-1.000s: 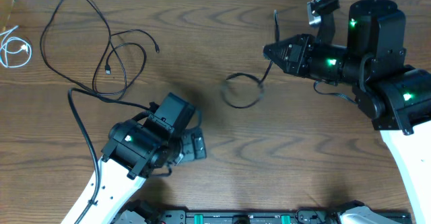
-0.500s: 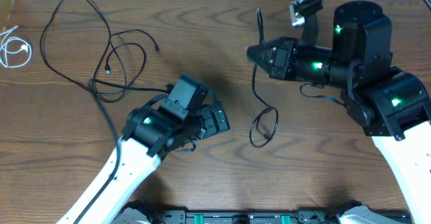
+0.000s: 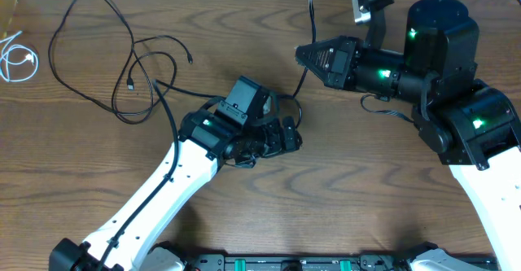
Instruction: Untangle cables
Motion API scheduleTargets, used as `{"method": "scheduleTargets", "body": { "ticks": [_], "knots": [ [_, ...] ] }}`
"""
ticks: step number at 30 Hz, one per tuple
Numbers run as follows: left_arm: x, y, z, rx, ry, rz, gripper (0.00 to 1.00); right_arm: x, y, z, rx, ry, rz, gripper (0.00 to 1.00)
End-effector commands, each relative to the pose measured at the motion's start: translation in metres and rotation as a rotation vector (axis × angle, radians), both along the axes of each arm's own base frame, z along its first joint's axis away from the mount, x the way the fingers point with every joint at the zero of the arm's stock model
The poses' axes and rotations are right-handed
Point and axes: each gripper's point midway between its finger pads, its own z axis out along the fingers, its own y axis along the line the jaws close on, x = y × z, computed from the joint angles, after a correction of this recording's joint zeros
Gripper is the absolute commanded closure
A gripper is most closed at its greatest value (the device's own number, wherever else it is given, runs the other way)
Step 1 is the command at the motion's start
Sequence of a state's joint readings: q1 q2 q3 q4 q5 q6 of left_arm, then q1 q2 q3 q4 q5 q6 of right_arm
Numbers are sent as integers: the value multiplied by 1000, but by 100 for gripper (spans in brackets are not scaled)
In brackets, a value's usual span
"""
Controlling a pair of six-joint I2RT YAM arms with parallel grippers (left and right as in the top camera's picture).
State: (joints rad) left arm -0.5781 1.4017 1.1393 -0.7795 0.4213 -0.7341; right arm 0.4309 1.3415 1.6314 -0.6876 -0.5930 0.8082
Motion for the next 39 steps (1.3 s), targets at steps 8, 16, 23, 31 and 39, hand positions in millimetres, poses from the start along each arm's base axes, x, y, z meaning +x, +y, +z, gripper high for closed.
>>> {"method": "scheduleTargets", "body": {
  "ticks": [8,16,23,31,39],
  "knots": [
    [0,-2,4,-14,-35,-50,7,-5,-1,6,7,-5,3,98],
    [8,23,61,-72,-258,-13,7,-5,0,7,10,-9,3,99],
    [13,28,59,-64,-226,74,7,-5,0,8,39,36,-14,98],
    [9,12,23,-7,-117,30,7,-4,2,12,48,20,-12,98],
    [12,17,-32,174,-13,30,16,3,-2,14,44,-3,-49,98]
  ]
}}
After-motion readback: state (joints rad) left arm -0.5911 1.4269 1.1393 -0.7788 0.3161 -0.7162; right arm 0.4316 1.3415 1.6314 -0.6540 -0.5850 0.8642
